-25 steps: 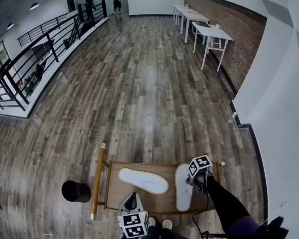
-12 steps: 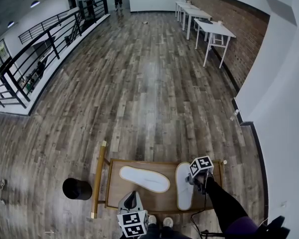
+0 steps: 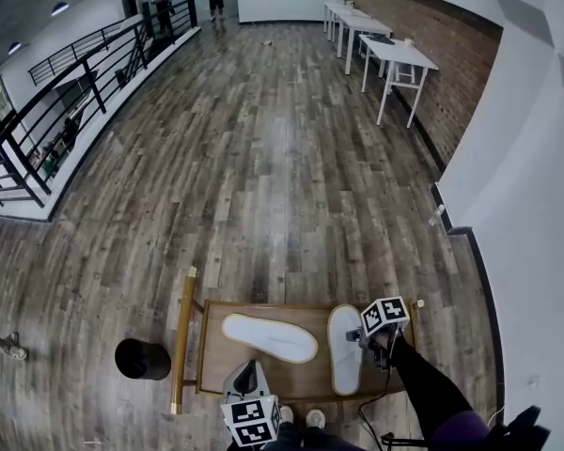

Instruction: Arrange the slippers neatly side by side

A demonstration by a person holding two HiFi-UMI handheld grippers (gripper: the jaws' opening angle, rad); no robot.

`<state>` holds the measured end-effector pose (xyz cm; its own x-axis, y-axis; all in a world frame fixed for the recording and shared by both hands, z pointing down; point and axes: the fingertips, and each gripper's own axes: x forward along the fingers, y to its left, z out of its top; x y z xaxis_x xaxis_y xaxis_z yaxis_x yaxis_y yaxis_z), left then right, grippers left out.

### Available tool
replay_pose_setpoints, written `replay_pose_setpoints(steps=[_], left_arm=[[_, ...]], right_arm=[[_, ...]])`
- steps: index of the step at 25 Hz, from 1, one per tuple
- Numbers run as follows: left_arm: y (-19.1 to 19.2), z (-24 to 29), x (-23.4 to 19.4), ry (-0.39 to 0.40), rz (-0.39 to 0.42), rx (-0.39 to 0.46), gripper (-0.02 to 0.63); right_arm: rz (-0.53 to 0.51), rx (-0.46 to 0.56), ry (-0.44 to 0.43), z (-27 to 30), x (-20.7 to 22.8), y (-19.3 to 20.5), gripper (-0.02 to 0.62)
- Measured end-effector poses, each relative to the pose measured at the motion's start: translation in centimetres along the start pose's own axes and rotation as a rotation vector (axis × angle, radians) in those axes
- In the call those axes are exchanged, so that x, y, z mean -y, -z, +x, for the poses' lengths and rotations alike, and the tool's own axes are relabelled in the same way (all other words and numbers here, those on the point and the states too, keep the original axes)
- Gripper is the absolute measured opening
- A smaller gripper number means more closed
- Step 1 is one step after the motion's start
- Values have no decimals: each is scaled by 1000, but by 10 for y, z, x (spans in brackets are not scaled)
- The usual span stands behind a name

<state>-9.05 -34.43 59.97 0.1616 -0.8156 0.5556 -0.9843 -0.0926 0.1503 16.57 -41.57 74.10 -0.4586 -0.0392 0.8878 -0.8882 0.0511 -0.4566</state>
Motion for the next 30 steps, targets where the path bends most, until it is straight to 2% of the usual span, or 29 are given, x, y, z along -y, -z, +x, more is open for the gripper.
replay_pose_setpoints(steps=[7, 11, 13, 16, 19, 21, 23, 26, 28, 29, 30], left_arm=[[0, 2, 0, 11, -1, 5, 0], [3, 9, 1, 24, 18, 2, 0], [6, 17, 2, 32, 65, -8, 0], [10, 34, 2, 67, 189, -30, 0], [12, 51, 9, 153, 263, -33, 0], [10, 57, 17, 226, 292, -22, 0], [11, 63, 21, 278, 326, -34, 2], [24, 79, 22, 329, 457, -101, 2], [34, 89, 25, 392, 623, -151, 8], [38, 93, 28, 434, 722, -174, 53], [42, 95, 30, 477, 826, -197, 67]], right_arm=[[-35, 68, -32, -29, -5, 1, 97], [-28, 205, -130, -61, -27, 2, 97], [0, 308, -205, -79, -45, 6, 97], [56, 448, -274, -96, -68, 21, 97], [87, 538, -261, -106, -77, 41, 95], [92, 578, -219, -110, -79, 55, 88], [100, 613, -168, -114, -76, 66, 10], [116, 629, -158, -116, -73, 77, -2], [129, 633, -162, -117, -70, 82, -2], [138, 636, -162, -118, -69, 85, -2], [149, 639, -162, -119, -67, 87, -2]])
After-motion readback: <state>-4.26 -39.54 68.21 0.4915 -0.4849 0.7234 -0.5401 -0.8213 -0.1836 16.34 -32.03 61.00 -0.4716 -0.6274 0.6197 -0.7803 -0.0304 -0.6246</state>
